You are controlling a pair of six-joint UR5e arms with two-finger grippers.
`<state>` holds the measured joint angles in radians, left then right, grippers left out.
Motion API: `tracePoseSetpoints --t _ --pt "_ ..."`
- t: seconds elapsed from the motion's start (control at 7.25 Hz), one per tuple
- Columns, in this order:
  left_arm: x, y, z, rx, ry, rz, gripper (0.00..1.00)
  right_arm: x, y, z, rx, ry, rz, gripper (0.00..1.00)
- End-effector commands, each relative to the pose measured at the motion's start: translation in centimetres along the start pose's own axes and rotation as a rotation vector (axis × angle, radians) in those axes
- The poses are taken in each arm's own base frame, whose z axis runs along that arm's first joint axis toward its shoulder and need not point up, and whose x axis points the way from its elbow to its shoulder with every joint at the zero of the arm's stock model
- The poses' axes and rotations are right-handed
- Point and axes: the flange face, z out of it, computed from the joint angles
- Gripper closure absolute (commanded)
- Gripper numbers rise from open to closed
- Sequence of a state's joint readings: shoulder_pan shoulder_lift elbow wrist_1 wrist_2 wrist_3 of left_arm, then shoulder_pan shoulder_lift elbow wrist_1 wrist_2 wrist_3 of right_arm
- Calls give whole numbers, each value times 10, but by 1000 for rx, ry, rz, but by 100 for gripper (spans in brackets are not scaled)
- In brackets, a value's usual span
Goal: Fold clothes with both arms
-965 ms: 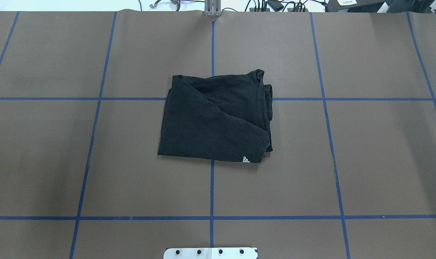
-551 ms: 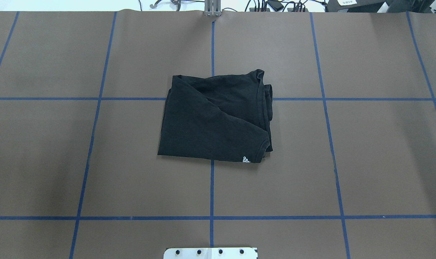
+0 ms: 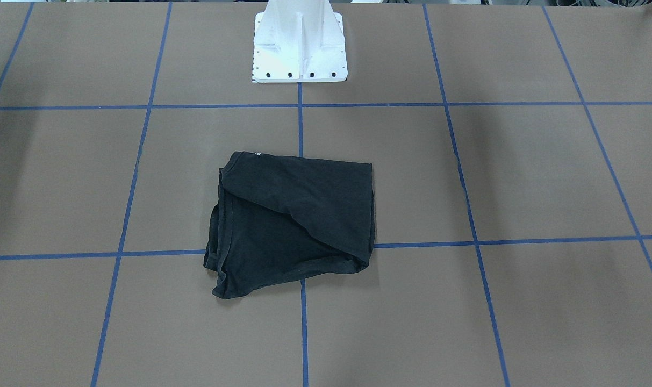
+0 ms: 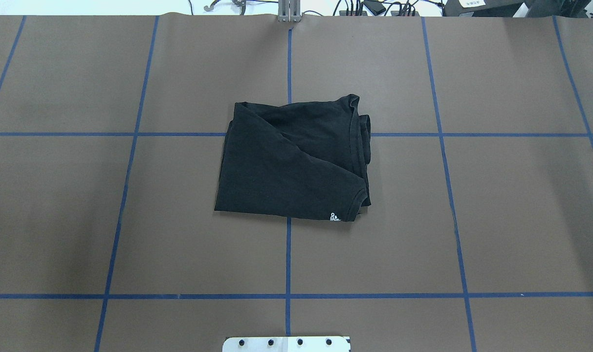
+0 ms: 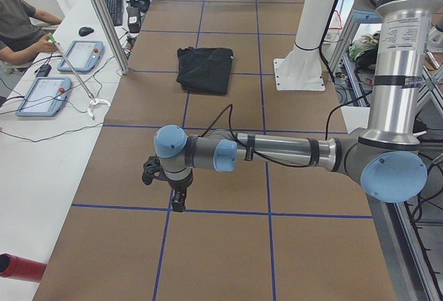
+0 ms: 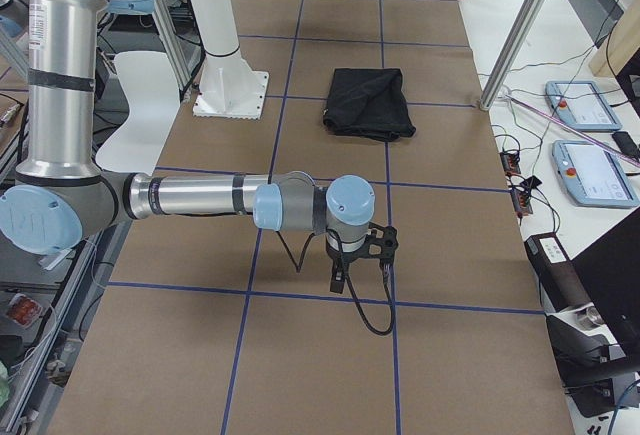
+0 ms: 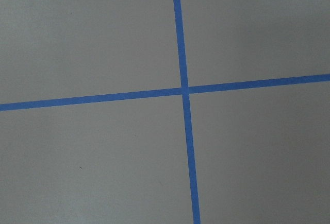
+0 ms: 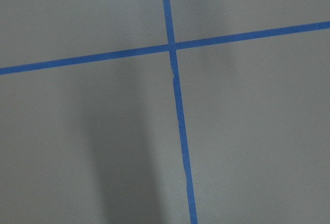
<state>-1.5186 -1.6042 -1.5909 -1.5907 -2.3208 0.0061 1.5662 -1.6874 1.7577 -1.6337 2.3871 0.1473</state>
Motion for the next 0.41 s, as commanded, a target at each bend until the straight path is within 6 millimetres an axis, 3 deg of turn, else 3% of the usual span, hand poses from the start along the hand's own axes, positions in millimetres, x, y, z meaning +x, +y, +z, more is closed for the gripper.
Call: tracePoseSetpoints --t 0.0,0.28 --pt "1 0 -1 1 0 1 0 -1 -1 -1 1 0 -3 0" --pt "0 -1 0 7 0 6 0 -2 -1 -2 3 0 -5 0"
